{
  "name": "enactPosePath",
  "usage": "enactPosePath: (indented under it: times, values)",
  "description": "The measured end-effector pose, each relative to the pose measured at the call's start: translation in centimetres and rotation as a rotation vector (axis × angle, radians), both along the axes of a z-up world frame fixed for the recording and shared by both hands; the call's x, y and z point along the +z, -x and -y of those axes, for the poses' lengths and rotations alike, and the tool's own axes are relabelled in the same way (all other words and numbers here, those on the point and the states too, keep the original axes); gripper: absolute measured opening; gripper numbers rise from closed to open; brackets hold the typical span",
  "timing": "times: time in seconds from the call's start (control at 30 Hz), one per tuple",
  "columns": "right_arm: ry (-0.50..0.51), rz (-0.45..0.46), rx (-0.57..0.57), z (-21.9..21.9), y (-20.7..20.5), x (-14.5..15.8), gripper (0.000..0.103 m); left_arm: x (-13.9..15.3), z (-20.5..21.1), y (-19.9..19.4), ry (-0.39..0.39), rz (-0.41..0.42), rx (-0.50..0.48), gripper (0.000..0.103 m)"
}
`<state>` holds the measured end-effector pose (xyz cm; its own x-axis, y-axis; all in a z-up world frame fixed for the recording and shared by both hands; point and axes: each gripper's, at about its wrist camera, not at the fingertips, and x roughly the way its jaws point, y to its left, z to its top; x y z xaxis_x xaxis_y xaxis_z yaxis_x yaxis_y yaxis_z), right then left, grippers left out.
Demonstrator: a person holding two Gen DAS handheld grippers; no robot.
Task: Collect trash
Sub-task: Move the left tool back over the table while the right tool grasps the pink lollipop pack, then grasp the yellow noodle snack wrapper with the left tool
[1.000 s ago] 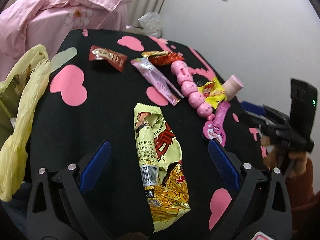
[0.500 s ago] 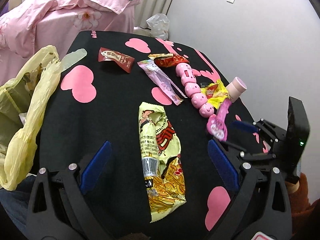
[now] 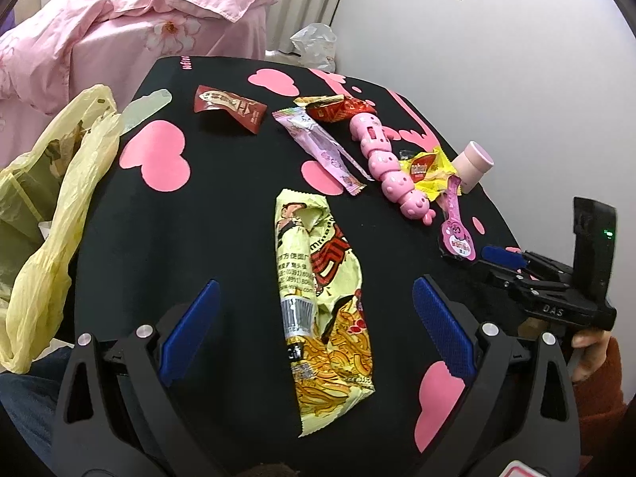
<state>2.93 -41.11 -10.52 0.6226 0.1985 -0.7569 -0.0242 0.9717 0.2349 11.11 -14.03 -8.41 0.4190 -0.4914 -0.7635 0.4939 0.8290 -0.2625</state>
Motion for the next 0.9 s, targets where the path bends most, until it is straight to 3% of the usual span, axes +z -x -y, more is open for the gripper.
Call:
enactPosePath:
  times: [0.07, 0.17, 0.2, 0.23, 0.3, 0.6, 0.8, 0.83, 0.9]
  values:
    - [0.085, 0.034, 0.010, -1.7, -0.5, 0.7, 0.059, -0.1, 0.0, 0.0, -0.009, 0.000, 0.007, 0.093]
    - [0.118, 0.021, 0.027, -2.7, -2.0, 0.5, 0.058, -0.2, -0.1, 0.1, -0.021, 0.002, 0.012, 0.093]
    - [0.134, 0.013, 0.032, -2.8, -2.4, 0.5, 0.056, -0.2, -0.2, 0.2, -0.022, 0.000, 0.011, 0.093]
    - [0.153, 0.006, 0.039, -3.0, -2.7, 0.4, 0.048, -0.3, -0.2, 0.2, -0.022, -0.002, 0.010, 0.093]
    - [0.175, 0.024, 0.042, -3.2, -2.6, 0.6, 0.048, -0.4, -0.2, 0.3, -0.024, -0.010, 0.007, 0.093]
    - [0.139, 0.085, 0.020, -2.2, -0.2, 1.9, 0.048, -0.6, 0.6, 0.2, -0.052, -0.024, 0.023, 0.088]
    - [0.112, 0.095, 0.005, -1.8, 0.5, 1.9, 0.048, 0.5, 1.3, -1.5, -0.048, -0.009, -0.018, 0.088]
    - [0.111, 0.097, 0.005, -1.8, 0.6, 1.9, 0.048, 0.5, 1.3, -2.3, -0.042, -0.023, -0.020, 0.086]
    - [0.109, 0.103, 0.005, -1.9, 0.7, 2.0, 0.048, 0.5, 1.5, -3.9, -0.059, -0.045, 0.008, 0.071]
